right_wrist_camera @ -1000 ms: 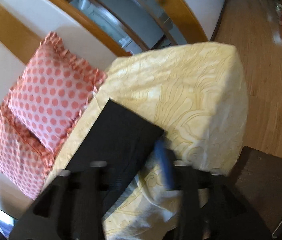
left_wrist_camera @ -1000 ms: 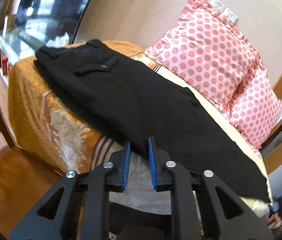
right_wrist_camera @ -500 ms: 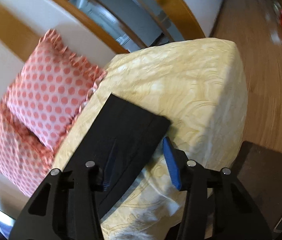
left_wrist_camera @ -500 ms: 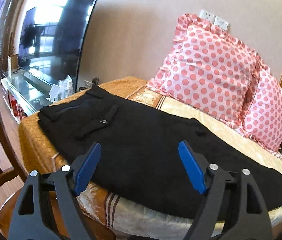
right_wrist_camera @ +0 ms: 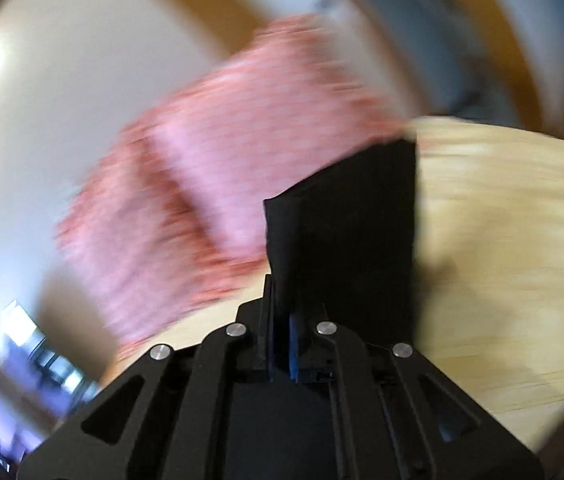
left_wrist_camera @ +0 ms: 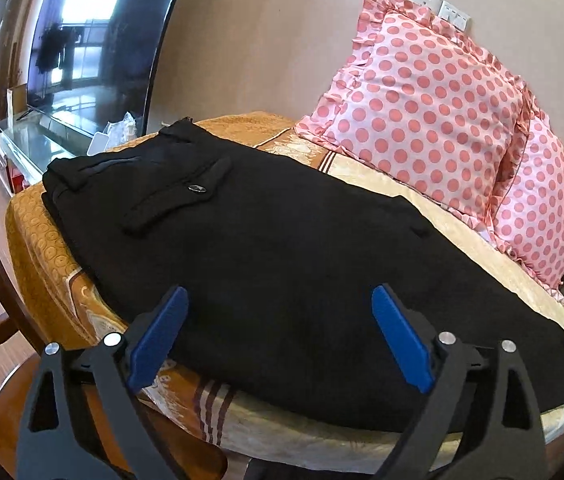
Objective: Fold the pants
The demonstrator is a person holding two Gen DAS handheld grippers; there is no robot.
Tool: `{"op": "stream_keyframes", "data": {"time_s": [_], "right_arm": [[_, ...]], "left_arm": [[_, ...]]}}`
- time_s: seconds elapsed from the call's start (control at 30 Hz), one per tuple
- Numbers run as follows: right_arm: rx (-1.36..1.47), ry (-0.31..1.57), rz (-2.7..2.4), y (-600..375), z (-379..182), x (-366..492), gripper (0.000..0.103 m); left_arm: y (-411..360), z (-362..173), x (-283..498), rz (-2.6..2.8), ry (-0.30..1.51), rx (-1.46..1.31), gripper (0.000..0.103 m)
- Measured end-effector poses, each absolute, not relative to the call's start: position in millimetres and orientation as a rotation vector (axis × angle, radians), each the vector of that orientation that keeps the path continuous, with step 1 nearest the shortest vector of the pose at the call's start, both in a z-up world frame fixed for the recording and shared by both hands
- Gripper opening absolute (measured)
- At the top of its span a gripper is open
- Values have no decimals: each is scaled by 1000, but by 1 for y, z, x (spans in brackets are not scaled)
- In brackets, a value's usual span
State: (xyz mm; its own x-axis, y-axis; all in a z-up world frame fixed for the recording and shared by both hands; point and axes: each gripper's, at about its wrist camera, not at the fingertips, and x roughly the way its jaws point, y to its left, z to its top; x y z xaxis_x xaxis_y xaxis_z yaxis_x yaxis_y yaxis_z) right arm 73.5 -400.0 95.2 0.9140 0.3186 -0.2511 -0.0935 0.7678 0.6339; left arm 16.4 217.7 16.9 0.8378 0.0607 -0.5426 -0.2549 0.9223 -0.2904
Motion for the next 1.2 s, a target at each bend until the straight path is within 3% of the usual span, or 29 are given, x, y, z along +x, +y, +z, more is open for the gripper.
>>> {"op": "stream_keyframes", "data": {"time_s": [0.13,0.3,0.5,0.63,0.7,0.73,0.8,0.87,0.93,1.0,1.07,1.2], "right_arm": [[530,511,616,-253,92,112,5],[403,885,759,-128,4,140,5],[384,661,765,-110,51,131,5],[162,726,855,-63,33,112,6],[14,802,910,-42,11,99,18],[-18,817,938,-38,5,92,31],[-33,769,976,-40,10,81,45],[8,707,964,-47,22,82,70],[59,666,932,-53,27,92,75],[23,784,893,-45,10,105,76],[3,767,895,-46,1,99,81],[16,775,899,-45,-2,92,83]], "left_arm": [[216,20,14,181,555,-371,95],[235,37,-12,171,513,-459,95],[268,53,-45,300,451,-462,95],[286,48,-45,336,454,-519,95],[293,44,-45,341,466,-551,95],[295,42,-44,341,473,-559,95],[300,39,-46,336,481,-574,95],[306,36,-46,324,487,-604,95],[315,34,-44,300,492,-665,95],[326,30,-40,284,497,-730,95],[337,27,-37,289,509,-785,95],[357,28,-27,302,519,-844,95]]}}
